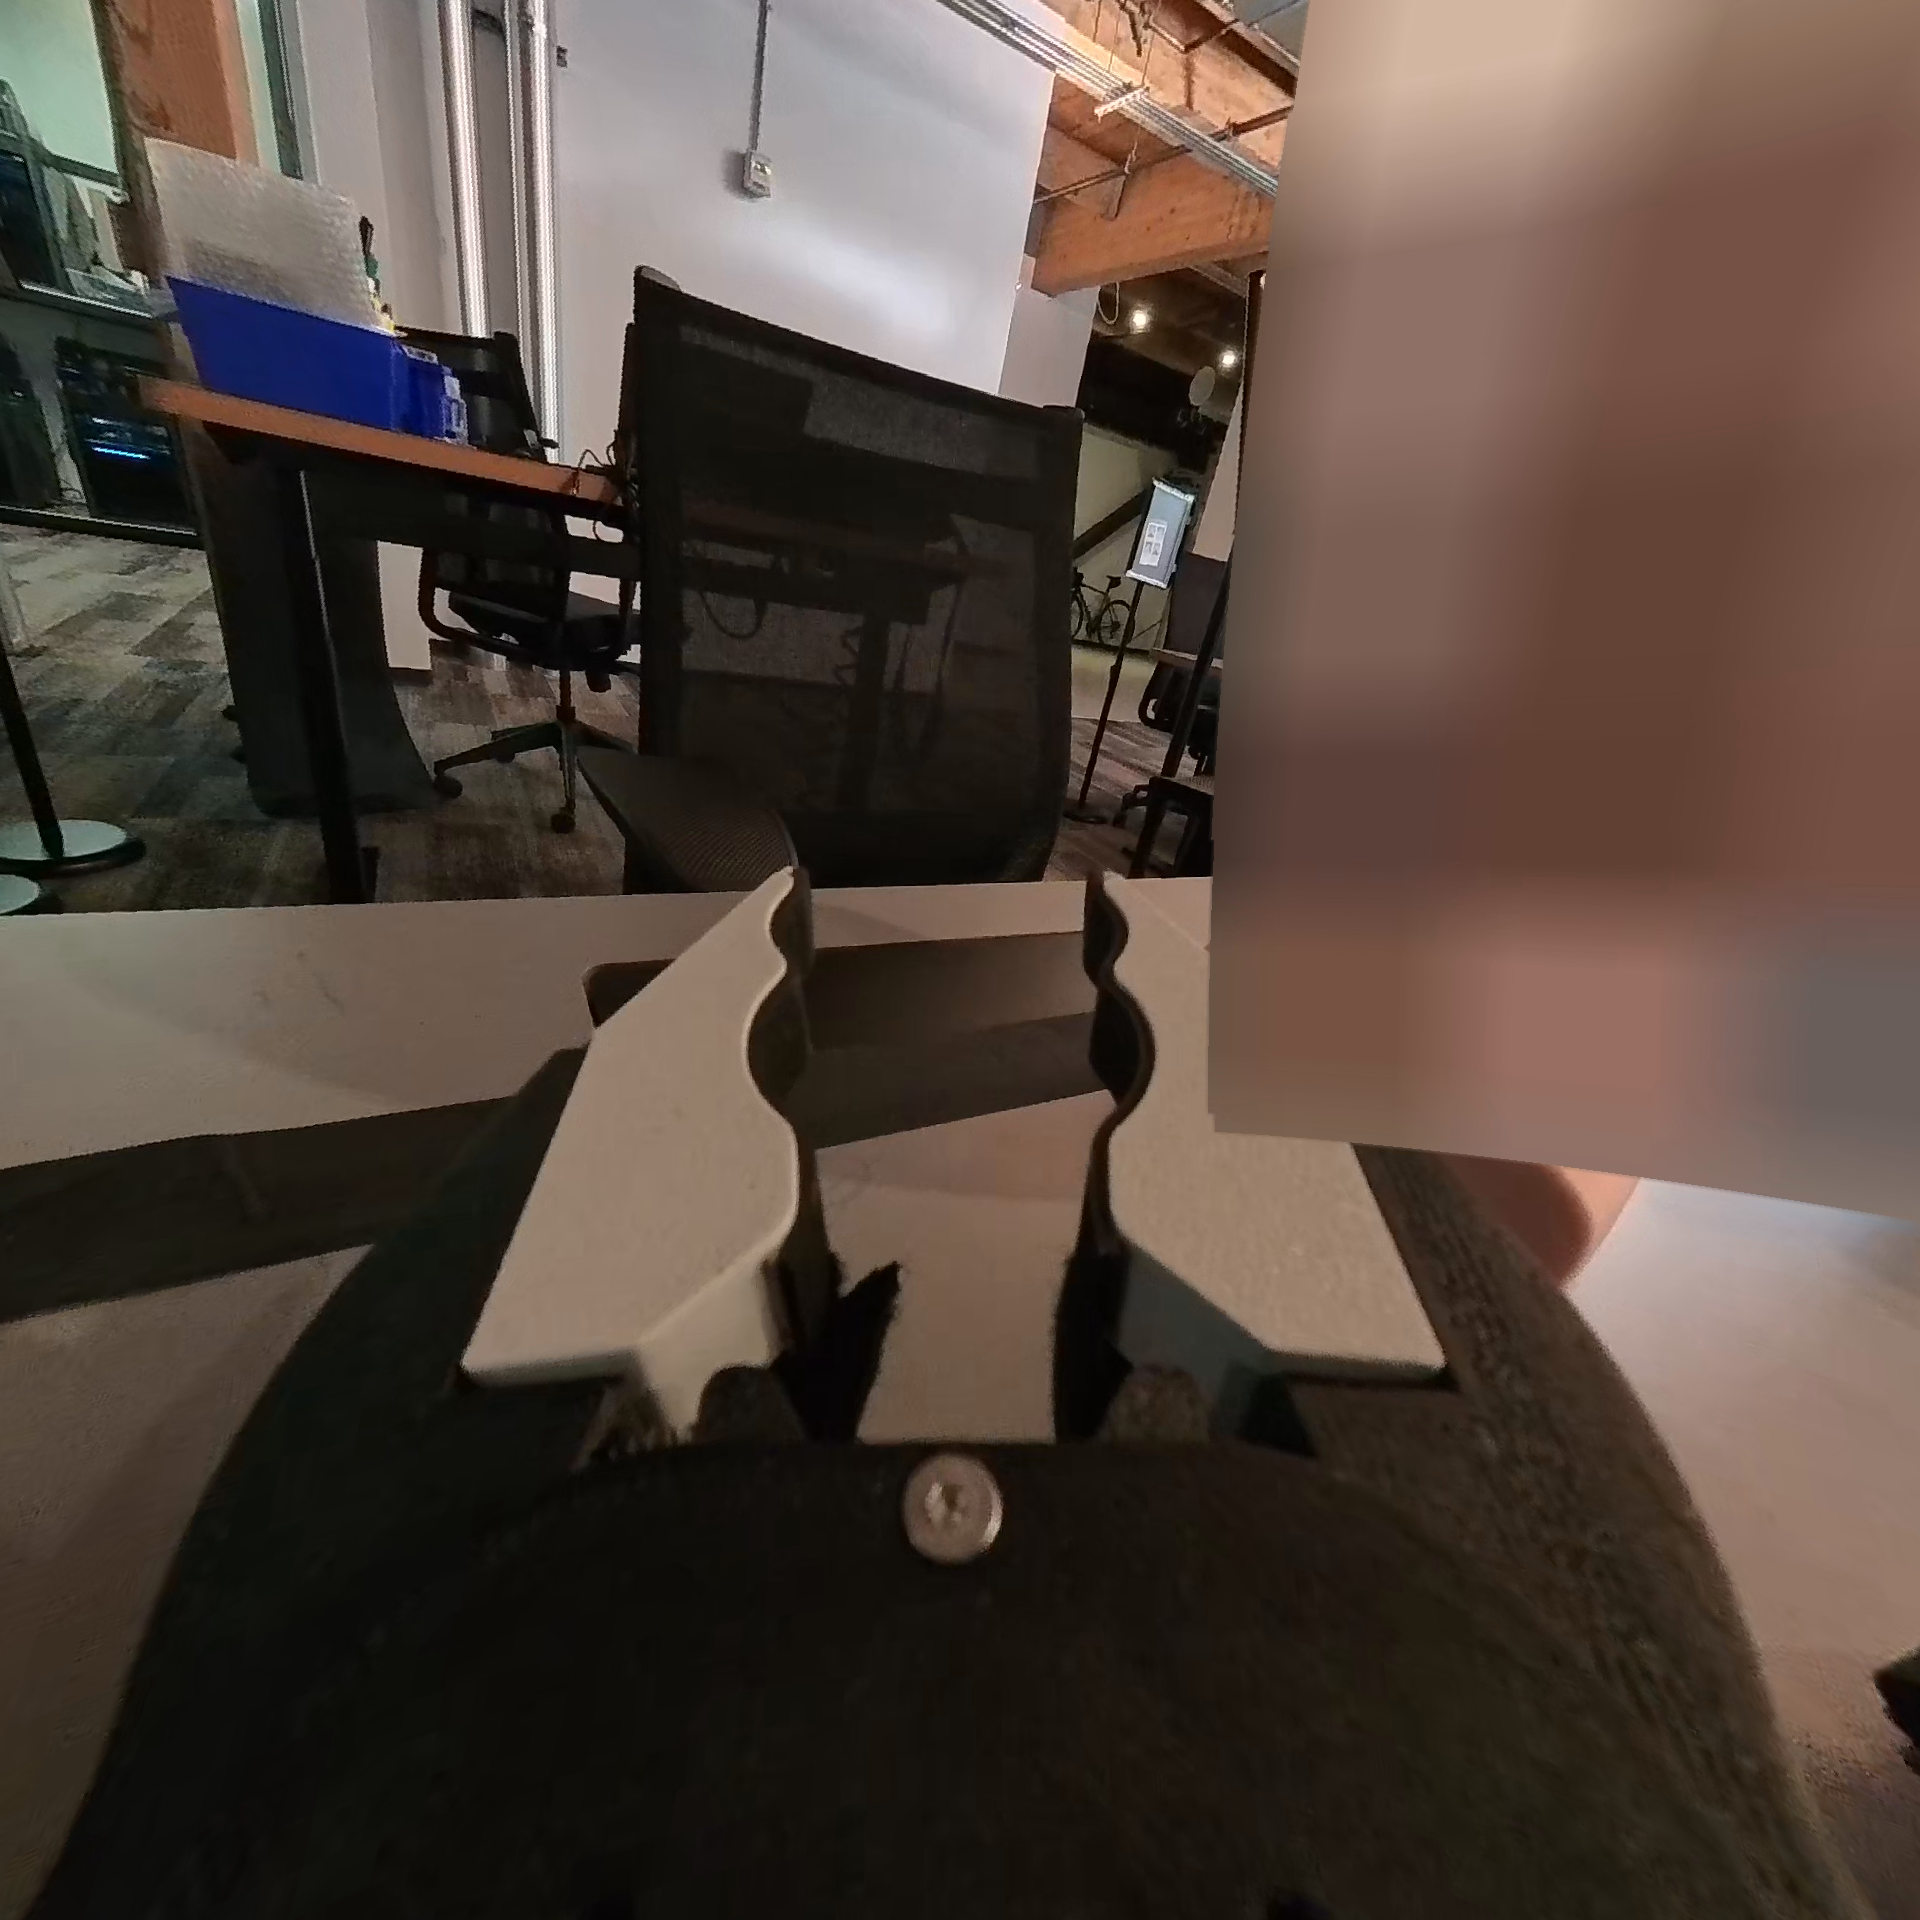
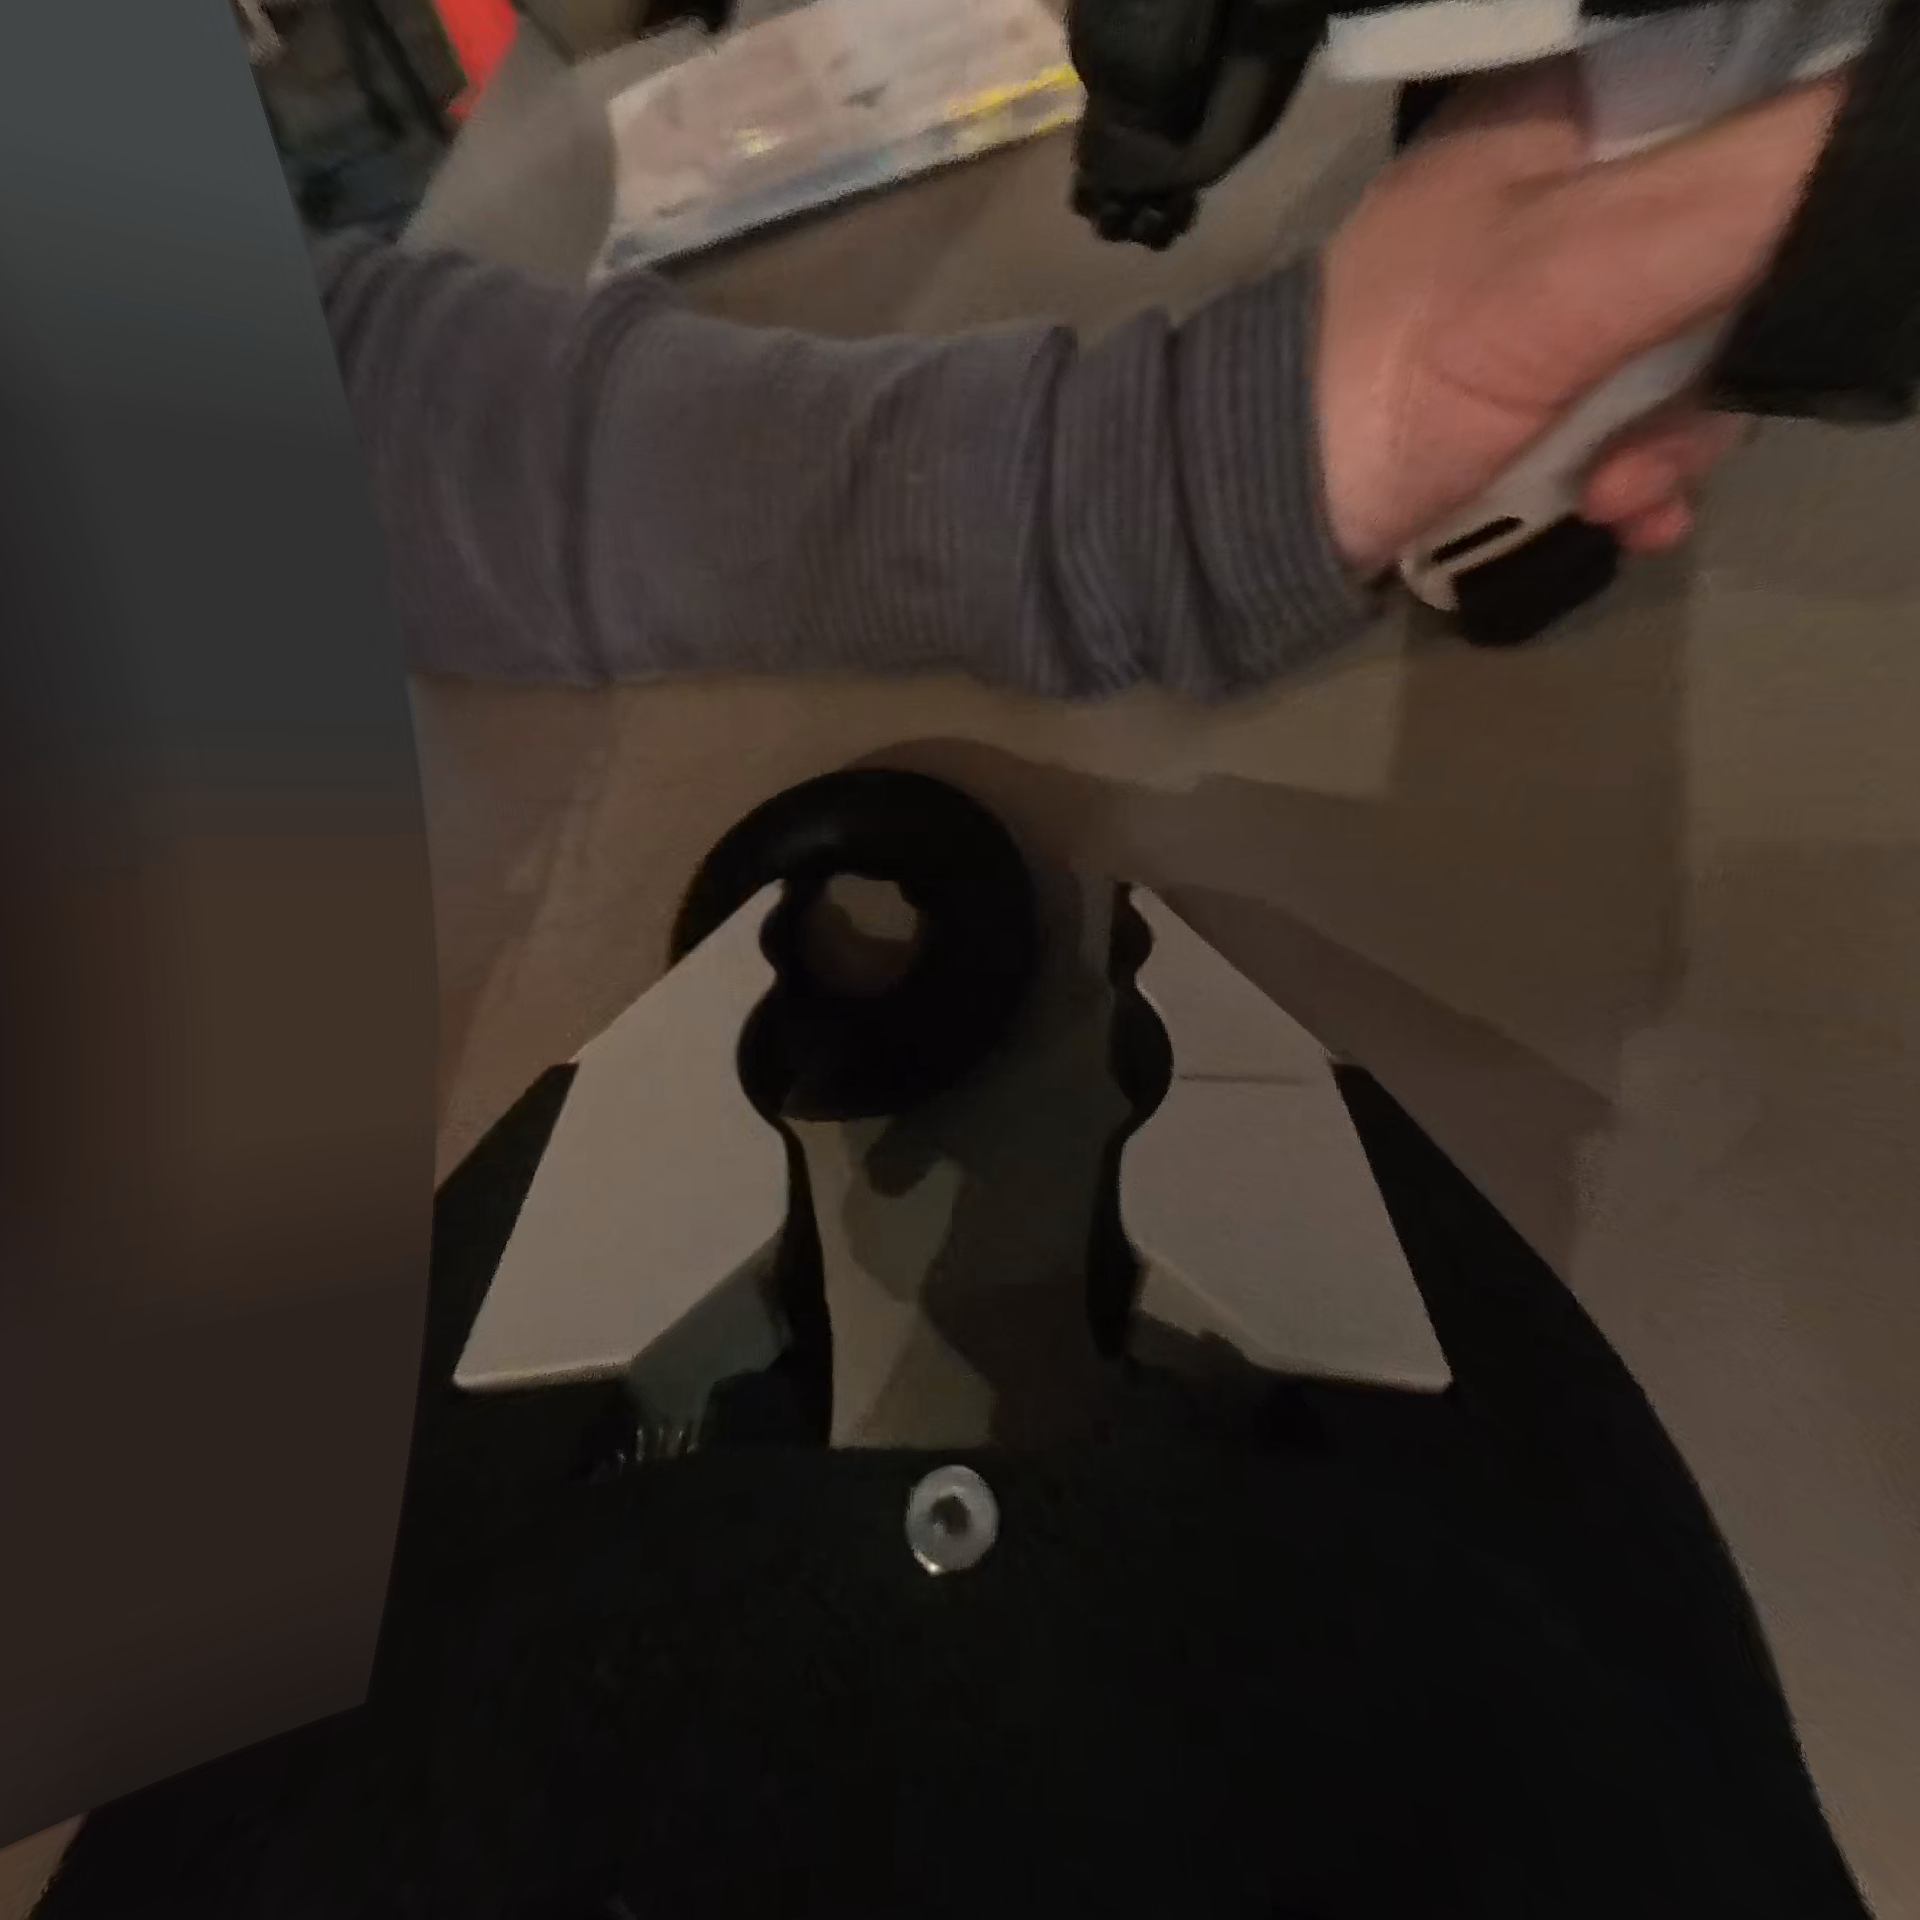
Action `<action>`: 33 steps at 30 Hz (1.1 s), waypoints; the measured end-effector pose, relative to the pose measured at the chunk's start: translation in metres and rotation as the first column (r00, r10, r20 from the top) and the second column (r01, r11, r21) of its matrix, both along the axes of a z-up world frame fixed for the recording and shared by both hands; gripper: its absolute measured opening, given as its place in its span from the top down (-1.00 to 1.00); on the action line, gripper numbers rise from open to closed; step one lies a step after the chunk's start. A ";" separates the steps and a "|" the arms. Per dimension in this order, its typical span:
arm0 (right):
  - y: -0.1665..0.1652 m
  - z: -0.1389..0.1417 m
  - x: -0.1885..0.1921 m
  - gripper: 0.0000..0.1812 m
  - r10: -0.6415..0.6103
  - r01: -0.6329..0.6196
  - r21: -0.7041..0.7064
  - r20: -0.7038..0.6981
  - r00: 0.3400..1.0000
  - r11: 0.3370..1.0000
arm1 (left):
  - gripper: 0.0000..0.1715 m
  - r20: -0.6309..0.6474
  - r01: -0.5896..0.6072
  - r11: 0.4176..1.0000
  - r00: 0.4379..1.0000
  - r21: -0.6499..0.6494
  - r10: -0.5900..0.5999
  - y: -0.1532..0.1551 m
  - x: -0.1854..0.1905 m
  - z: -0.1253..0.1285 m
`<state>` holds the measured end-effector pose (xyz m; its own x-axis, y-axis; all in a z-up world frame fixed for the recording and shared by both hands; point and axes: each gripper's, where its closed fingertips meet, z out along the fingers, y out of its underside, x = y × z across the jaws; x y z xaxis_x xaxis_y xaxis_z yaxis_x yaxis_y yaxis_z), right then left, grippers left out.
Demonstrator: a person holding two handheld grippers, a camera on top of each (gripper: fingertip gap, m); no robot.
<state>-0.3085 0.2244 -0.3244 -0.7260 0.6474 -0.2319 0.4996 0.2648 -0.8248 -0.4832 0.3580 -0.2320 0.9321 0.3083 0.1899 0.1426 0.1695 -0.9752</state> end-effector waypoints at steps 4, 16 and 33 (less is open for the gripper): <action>-0.001 -0.017 -0.005 0.50 -0.011 0.020 0.210 -0.045 0.999 0.978 | 0.40 -0.001 0.000 1.000 1.000 -0.001 0.000 0.000 0.000 0.000; -0.005 -0.020 0.002 0.75 -0.057 0.032 0.478 0.038 0.998 0.878 | 0.40 -0.005 0.004 1.000 1.000 -0.003 -0.004 0.001 0.001 0.000; 0.020 0.018 -0.038 0.76 -0.013 0.408 0.464 -0.648 0.762 0.787 | 0.41 0.003 -0.001 1.000 1.000 0.002 0.001 0.000 0.000 0.000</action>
<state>-0.3466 0.2446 -0.3062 -0.4060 0.6619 0.6301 0.0733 0.7108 -0.6995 -0.4833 0.3583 -0.2318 0.9313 0.3086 0.1935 0.1455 0.1718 -0.9743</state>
